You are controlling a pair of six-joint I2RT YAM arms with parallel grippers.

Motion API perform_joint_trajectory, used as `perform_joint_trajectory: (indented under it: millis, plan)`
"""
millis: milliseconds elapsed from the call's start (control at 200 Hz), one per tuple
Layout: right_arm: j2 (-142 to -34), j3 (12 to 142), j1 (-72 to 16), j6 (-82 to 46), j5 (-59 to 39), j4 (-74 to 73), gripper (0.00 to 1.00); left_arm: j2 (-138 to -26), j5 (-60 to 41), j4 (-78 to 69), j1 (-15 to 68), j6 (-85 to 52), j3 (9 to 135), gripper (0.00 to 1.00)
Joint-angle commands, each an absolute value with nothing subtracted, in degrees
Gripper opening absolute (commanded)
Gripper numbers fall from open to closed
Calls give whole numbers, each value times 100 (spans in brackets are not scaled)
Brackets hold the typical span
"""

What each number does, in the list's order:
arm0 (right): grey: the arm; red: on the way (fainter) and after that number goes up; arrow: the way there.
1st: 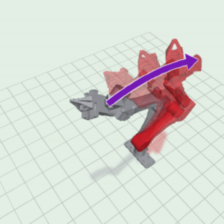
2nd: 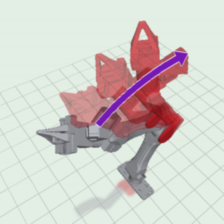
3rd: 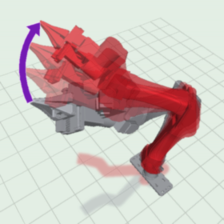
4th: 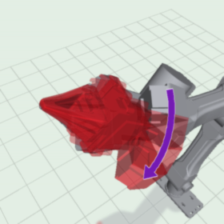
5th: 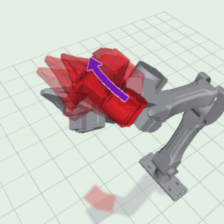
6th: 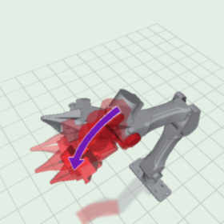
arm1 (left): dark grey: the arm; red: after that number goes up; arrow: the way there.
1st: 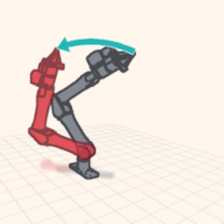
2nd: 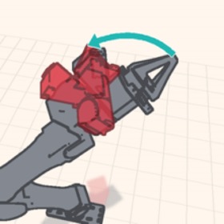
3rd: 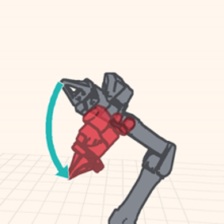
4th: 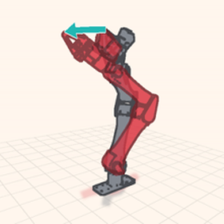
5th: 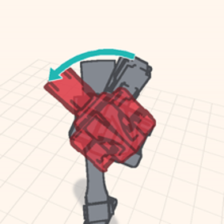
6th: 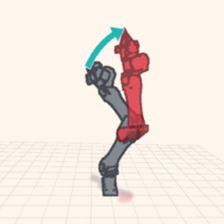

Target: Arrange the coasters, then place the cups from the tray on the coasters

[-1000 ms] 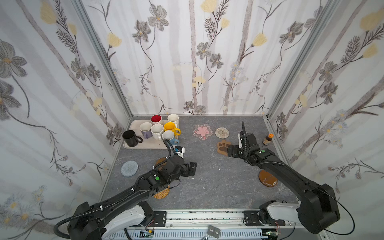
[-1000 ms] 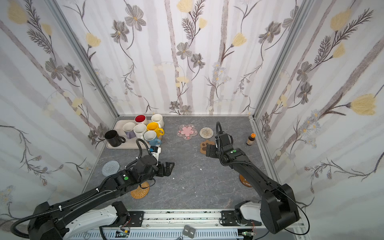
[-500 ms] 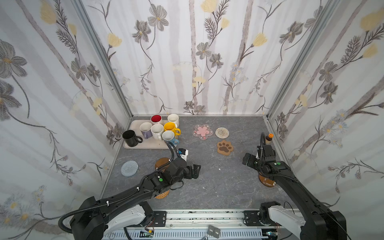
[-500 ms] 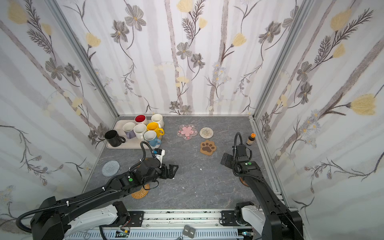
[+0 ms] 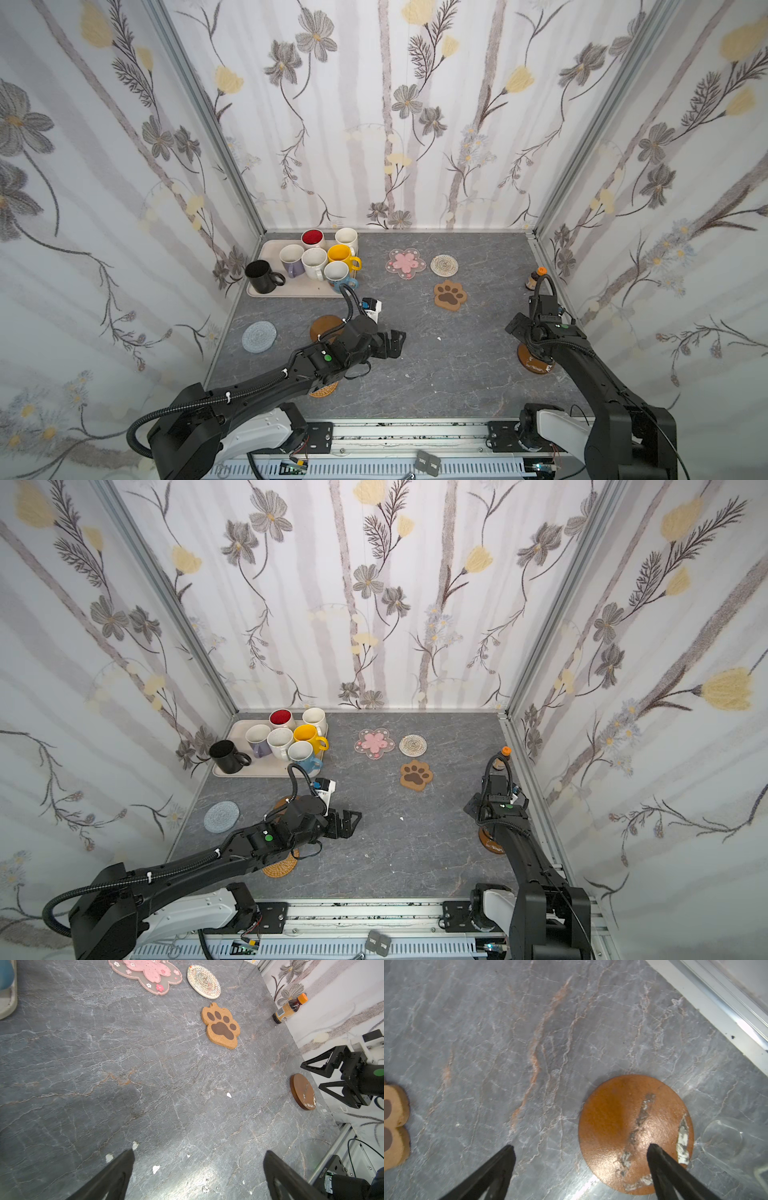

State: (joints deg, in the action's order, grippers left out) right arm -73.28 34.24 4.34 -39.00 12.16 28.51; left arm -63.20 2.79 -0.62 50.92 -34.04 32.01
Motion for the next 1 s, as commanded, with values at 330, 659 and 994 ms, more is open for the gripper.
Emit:
perform_joint_trajectory:
  millis: [330,659,994]
  plan:
    - [-7820,3121,923,-3927,676,1860,100,-6302,194,-220,5089,-3411,3237,100]
    - [-8135,2998,914,-3725,-29,1400,100,-6310,220,-158,5090,-3455,3294,100]
    - [-8027,3193,870,-3769,201,1533,100,-6318,269,-97,5088,-3394,3362,100]
